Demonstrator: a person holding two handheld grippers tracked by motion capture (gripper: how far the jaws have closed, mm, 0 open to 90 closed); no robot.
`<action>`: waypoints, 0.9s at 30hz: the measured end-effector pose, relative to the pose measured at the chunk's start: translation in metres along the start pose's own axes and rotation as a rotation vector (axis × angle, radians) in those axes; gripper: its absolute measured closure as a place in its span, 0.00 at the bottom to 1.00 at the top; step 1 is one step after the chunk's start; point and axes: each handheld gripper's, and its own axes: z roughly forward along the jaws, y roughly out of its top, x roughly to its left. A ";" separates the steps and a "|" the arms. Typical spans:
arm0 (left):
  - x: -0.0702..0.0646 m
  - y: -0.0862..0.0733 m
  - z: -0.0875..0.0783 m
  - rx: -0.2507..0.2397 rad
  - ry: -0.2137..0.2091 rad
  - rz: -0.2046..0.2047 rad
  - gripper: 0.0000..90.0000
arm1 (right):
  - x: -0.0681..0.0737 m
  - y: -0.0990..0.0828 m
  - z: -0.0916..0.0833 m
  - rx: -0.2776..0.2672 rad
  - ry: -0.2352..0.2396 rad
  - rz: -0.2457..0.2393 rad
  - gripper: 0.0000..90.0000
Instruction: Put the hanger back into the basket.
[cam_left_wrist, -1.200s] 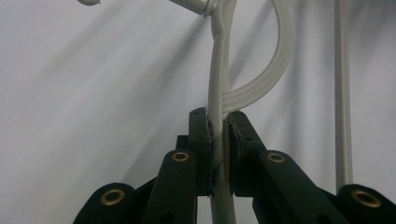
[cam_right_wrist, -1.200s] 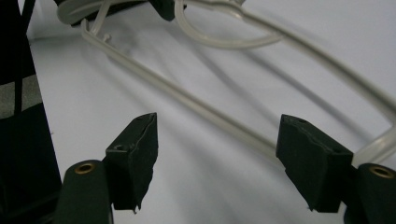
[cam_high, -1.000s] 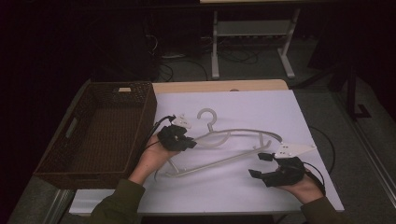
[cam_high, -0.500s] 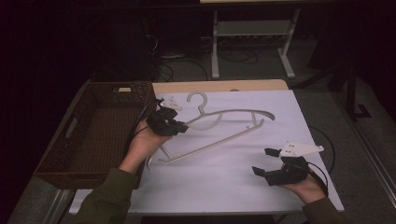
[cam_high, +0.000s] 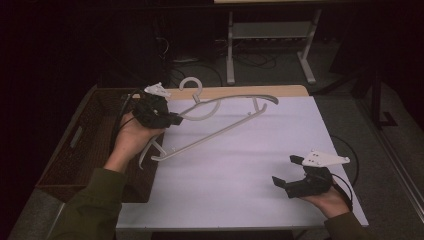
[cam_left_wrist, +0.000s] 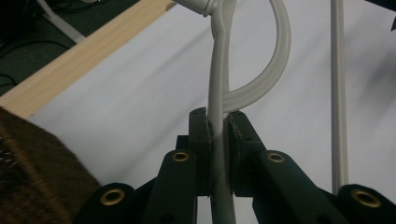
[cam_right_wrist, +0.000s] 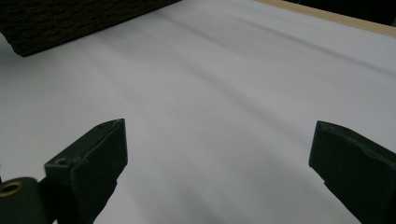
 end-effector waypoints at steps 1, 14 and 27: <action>0.003 0.000 -0.004 -0.003 0.007 -0.004 0.91 | 0.000 0.000 0.000 -0.004 -0.006 0.004 0.04; 0.047 -0.025 -0.049 -0.018 0.102 -0.065 0.91 | -0.003 -0.004 -0.003 -0.017 -0.045 0.025 0.00; 0.084 -0.062 -0.091 -0.027 0.193 -0.146 0.91 | -0.003 -0.004 -0.001 -0.003 -0.063 0.031 0.00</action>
